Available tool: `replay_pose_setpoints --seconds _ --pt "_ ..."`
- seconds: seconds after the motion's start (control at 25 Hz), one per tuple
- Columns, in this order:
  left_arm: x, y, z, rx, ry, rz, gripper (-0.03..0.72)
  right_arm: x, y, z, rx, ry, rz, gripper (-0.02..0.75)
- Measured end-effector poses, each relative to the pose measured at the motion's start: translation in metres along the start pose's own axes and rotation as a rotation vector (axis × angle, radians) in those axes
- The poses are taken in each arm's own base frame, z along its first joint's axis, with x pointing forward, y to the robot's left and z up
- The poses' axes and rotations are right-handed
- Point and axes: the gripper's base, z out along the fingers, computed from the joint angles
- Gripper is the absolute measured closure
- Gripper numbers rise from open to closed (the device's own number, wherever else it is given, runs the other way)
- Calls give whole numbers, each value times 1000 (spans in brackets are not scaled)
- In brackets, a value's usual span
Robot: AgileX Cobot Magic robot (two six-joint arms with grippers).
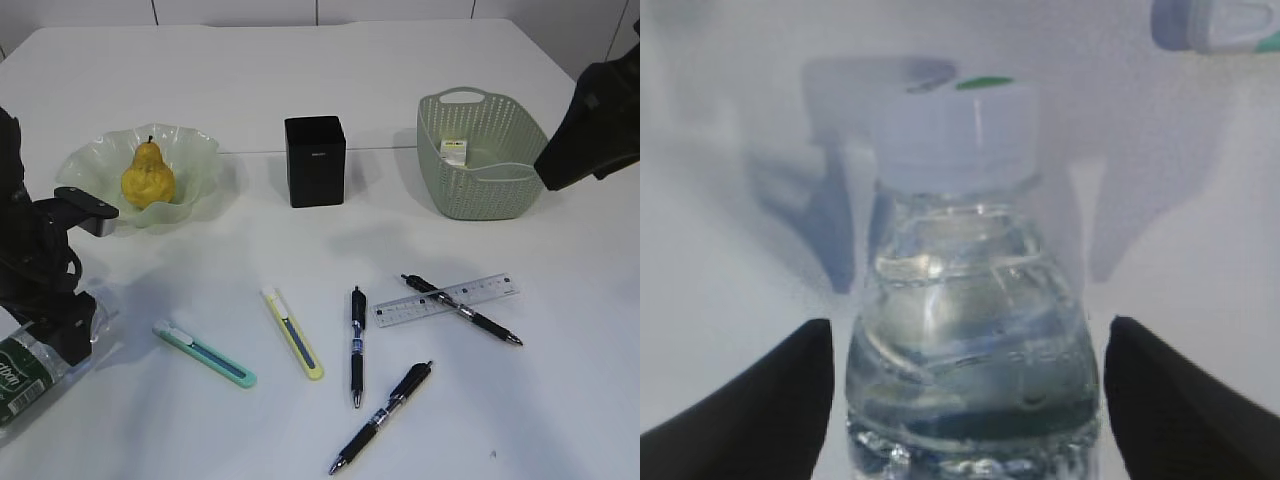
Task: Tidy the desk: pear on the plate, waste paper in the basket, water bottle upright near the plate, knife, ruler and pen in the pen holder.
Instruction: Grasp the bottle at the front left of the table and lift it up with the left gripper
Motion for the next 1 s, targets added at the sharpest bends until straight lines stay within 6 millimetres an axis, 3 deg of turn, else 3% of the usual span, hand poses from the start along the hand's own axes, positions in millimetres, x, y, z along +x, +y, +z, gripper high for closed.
replay_pose_setpoints --seconds 0.16,0.64,1.0 --pt "0 0 0 -1 0 -1 113 0 0 0 1 -2 0 297" --pt "0 0 0 1 7 -2 262 0 0 0 0 -4 -2 297" --pt "1 -2 0 27 10 -21 291 -1 0 0 0 -6 -2 297"
